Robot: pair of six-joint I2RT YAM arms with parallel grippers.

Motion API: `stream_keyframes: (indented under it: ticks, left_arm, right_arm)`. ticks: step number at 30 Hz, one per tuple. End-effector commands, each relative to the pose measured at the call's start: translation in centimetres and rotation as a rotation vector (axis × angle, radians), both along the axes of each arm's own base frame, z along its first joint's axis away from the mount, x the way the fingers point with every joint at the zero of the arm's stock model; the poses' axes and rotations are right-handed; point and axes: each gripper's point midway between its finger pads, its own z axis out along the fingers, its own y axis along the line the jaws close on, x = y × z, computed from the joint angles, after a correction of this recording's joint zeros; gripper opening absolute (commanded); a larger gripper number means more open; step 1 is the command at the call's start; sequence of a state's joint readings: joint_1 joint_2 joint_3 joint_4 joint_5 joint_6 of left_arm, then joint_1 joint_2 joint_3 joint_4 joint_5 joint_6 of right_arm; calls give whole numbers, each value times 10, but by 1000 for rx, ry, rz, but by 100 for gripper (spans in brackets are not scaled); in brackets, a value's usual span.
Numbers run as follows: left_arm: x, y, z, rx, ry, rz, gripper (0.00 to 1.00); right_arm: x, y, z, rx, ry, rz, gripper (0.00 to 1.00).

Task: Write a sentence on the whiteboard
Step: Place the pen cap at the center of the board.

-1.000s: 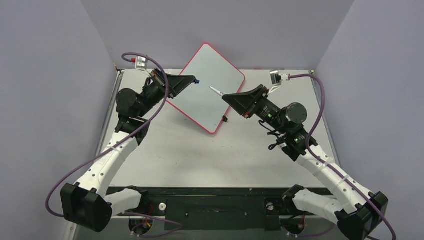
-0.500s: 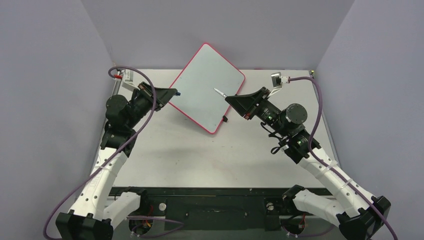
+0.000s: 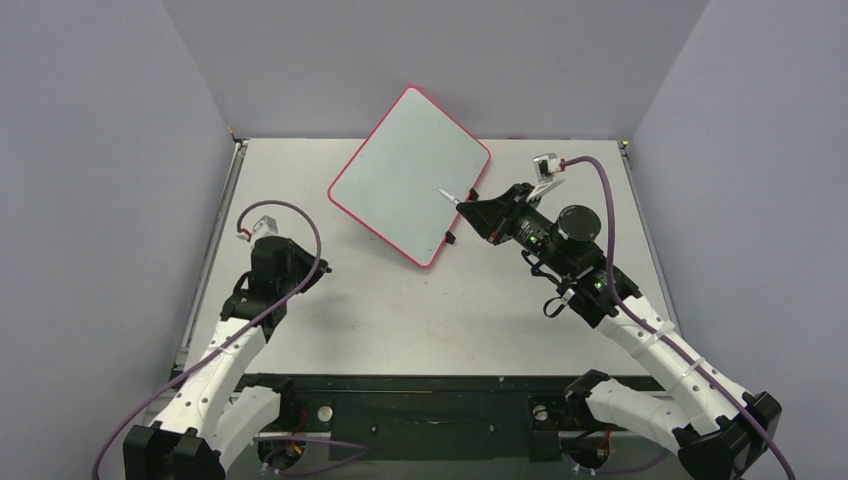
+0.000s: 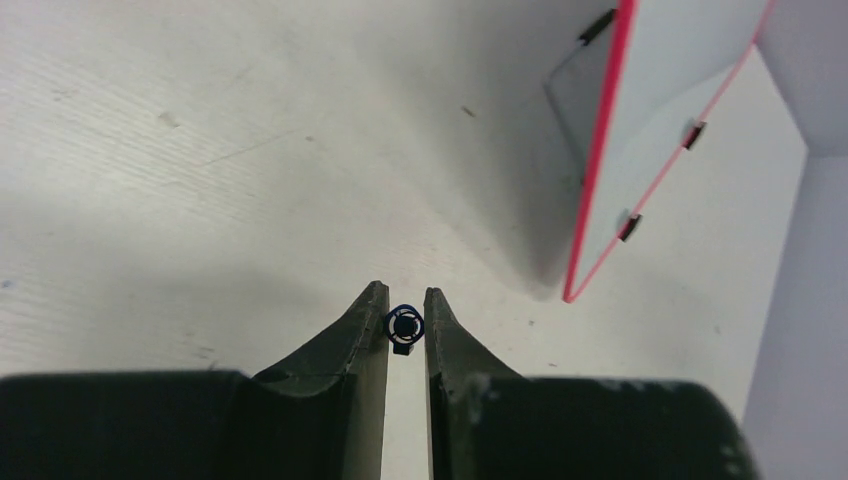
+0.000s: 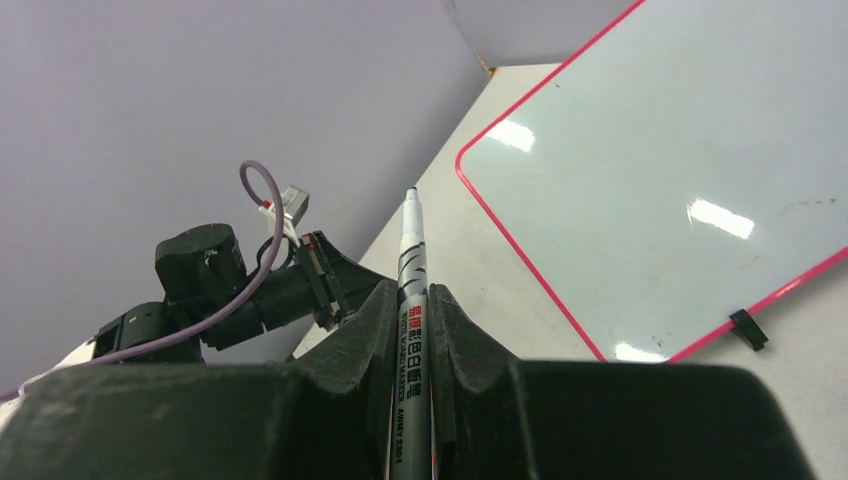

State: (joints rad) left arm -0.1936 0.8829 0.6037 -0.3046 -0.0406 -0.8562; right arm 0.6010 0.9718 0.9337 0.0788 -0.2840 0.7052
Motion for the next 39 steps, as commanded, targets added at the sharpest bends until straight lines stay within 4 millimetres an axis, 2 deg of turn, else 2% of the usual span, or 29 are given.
stream_keyframes:
  ticks: [1, 6, 11, 16, 22, 25, 31, 35, 39]
  left_arm:
    - [-4, 31, -19, 98, 25, 146, 0]
    - [-12, 37, -61, 122, 105, 170, 1]
    - [-19, 40, -86, 130, 156, 193, 15]
    - [-23, 45, -96, 153, 190, 211, 22]
    - [-28, 50, -97, 162, 214, 240, 42]
    - [-29, 51, -92, 168, 219, 248, 51]
    - [-29, 57, -68, 209, 218, 276, 54]
    - [-23, 56, -31, 277, 153, 268, 55]
    - [-14, 38, 19, 341, 58, 226, 54]
  right_arm:
    - [6, -13, 0, -42, -25, -68, 0]
    - [10, -16, -10, -76, -9, -92, 0]
    - [11, -19, -15, -101, -3, -106, 0]
    - [12, -21, -22, -124, 8, -114, 0]
    - [13, -21, -24, -131, 7, -115, 0]
    - [12, -22, -24, -135, 7, -116, 0]
    - [11, -28, -21, -146, 1, -138, 0]
    - [12, -38, -13, -176, -9, -183, 0]
    - [13, -53, 0, -209, -13, -246, 0]
